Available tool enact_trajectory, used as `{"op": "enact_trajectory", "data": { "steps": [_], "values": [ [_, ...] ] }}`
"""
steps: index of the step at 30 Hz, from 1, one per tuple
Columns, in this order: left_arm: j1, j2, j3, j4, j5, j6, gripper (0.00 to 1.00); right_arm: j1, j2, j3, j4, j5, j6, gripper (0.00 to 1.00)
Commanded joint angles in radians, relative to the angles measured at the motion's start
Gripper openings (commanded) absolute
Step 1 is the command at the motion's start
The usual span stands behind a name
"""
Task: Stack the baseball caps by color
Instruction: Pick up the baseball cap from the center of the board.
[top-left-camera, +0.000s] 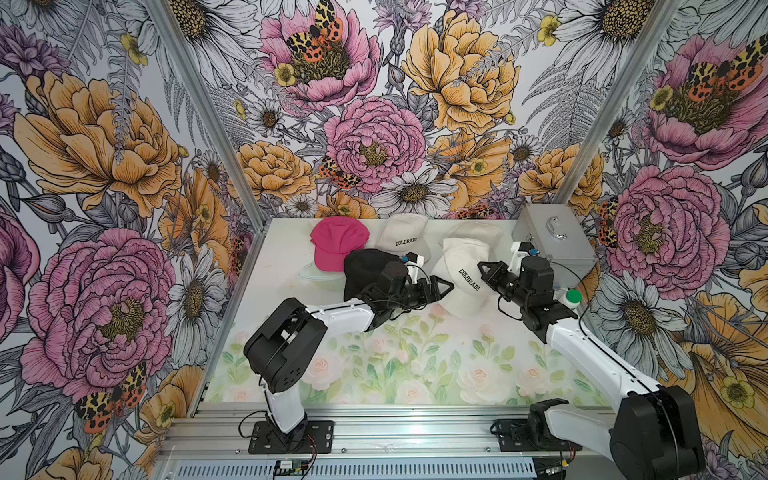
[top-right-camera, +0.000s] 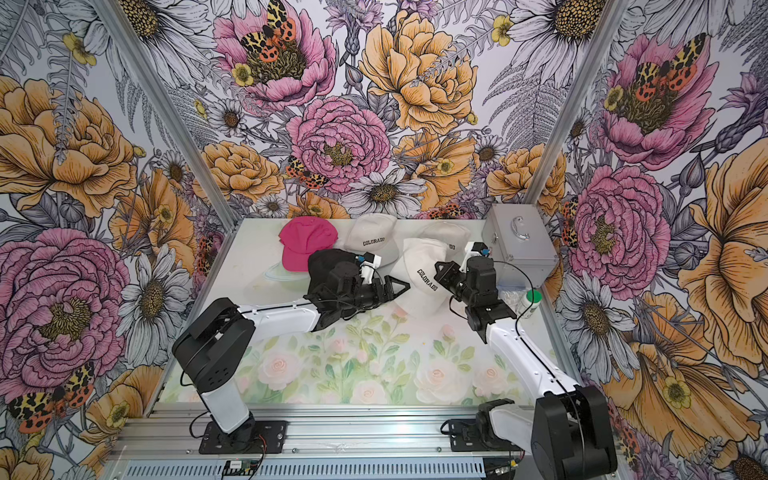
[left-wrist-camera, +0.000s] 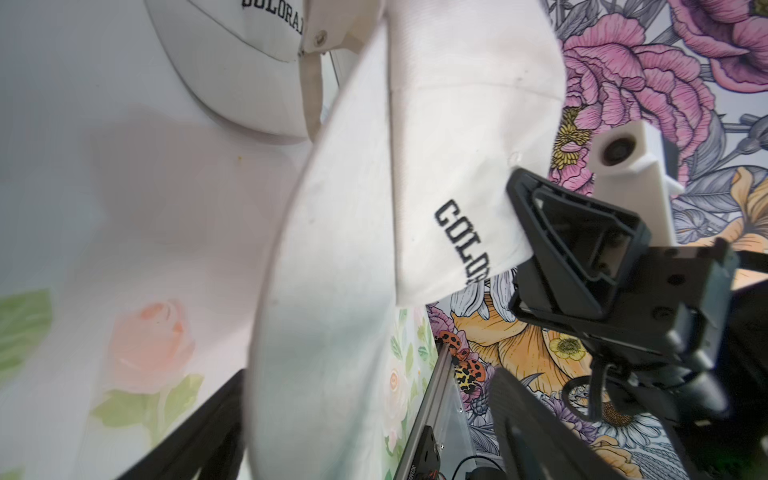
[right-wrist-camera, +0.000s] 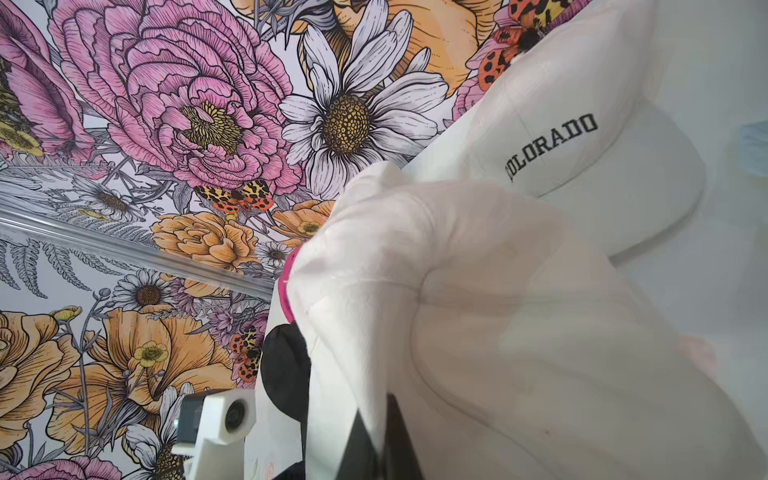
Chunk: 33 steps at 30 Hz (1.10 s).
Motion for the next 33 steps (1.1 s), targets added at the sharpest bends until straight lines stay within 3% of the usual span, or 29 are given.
{"op": "enact_trajectory", "data": {
  "steps": [1, 4, 11, 13, 14, 16, 17, 18, 19, 25, 30, 33],
  "values": [
    [0.010, 0.029, -0.026, 0.253, 0.085, -0.084, 0.77, 0.005, -0.033, -0.014, 0.062, -0.005, 0.028, 0.00],
    [0.015, 0.066, -0.029, 0.284, 0.079, -0.106, 0.59, 0.006, -0.050, -0.024, 0.079, -0.004, 0.040, 0.00],
    [0.017, 0.076, -0.022, 0.287, 0.071, -0.110, 0.33, 0.008, -0.075, -0.044, 0.105, -0.010, 0.045, 0.00],
    [0.024, 0.069, -0.019, 0.274, 0.068, -0.091, 0.00, 0.009, -0.080, -0.049, 0.118, -0.012, 0.026, 0.00],
    [0.031, 0.062, -0.020, 0.268, 0.069, -0.078, 0.00, 0.007, -0.085, -0.050, 0.122, -0.017, 0.005, 0.06],
    [0.064, 0.048, -0.026, 0.253, 0.097, -0.042, 0.00, -0.003, -0.096, -0.045, 0.129, -0.044, -0.050, 0.32],
    [0.082, 0.002, -0.029, 0.245, 0.117, -0.027, 0.00, -0.009, -0.101, -0.040, 0.129, -0.060, -0.081, 0.55],
    [0.114, -0.011, -0.028, 0.239, 0.165, -0.013, 0.00, -0.019, -0.108, -0.036, 0.126, -0.072, -0.108, 0.89],
    [0.147, -0.022, -0.028, 0.238, 0.221, -0.008, 0.00, -0.031, -0.117, -0.036, 0.124, -0.070, -0.123, 0.99],
    [0.310, -0.111, -0.034, 0.143, 0.464, 0.062, 0.00, -0.082, -0.206, -0.098, 0.165, 0.023, -0.235, 0.99],
    [0.346, -0.204, 0.063, -0.331, 0.538, 0.401, 0.00, -0.091, -0.233, -0.127, 0.165, 0.084, -0.293, 0.99],
    [0.345, -0.243, 0.123, -0.485, 0.585, 0.531, 0.00, -0.095, -0.214, -0.132, 0.149, 0.103, -0.236, 0.99]
  ]
}}
